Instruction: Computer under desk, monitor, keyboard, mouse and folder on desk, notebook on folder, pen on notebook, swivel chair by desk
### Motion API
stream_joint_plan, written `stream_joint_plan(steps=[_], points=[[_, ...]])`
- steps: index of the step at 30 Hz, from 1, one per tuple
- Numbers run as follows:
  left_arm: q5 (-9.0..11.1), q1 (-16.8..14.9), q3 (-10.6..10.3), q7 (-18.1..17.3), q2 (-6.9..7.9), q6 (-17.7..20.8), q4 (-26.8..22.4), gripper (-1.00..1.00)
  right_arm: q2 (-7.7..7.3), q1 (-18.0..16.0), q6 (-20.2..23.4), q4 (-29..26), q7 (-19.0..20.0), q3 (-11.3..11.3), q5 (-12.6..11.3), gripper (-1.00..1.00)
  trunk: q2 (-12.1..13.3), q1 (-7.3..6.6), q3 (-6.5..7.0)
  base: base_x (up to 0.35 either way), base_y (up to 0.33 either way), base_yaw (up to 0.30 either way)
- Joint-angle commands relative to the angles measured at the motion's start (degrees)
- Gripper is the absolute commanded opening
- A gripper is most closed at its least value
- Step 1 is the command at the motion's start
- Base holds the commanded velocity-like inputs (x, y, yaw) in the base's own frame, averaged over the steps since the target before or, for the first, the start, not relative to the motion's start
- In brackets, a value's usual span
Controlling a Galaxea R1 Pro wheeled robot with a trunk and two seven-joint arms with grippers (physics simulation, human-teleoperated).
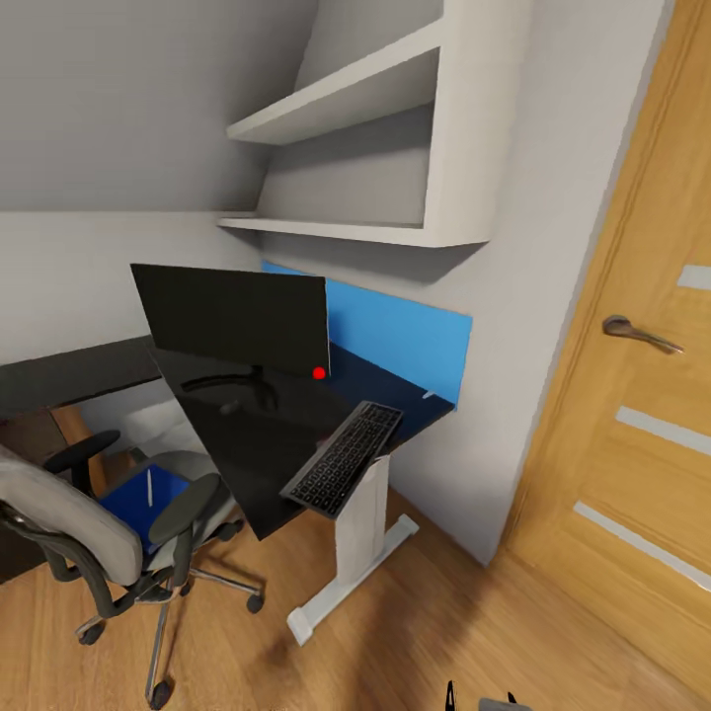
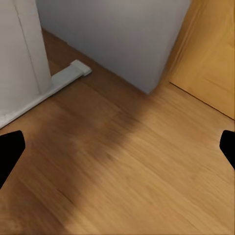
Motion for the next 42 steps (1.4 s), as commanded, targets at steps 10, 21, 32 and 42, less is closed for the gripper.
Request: stream_joint_plan(steps=[10, 21, 32, 42], points=[[0.01, -0.05, 0.01, 0.15, -0.02, -0.18, 0.05, 1.0, -0.18, -0.03, -0.56, -0.14, -1.27, 0.2, 0.69, 1.0, -0.03, 0.0, -0.06, -0.121, 0.036, 0.283], [-1.18, -0.05, 0.09, 0.15, -0.04, -0.34, 0.05, 1.0, -0.17, -0.03, -5.77, -0.07, -1.5, 0.18, 0.69, 1.0, -0.03, 0.0, -0.06, -0.094, 0.028, 0.282], [-1.23, -0.05, 0.1, 0.15, -0.03, -0.28, 0.05, 1.0, -0.32, -0.03, -6.19, 0.07, -1.29, 0.18, 0.64, 1.0, -0.03, 0.0, -0.08, -0.001, 0.0, 0.282], [-0.82, -0.05, 0.29, -0.05, 0.09, -0.46, 4.14, 1.0, -4.79, -0.03, -5.76, 0.12, -0.72, -0.22, 0.21, 1.0, -0.03, 0.0, -0.18, 0.0, 0.0, 0.132]])
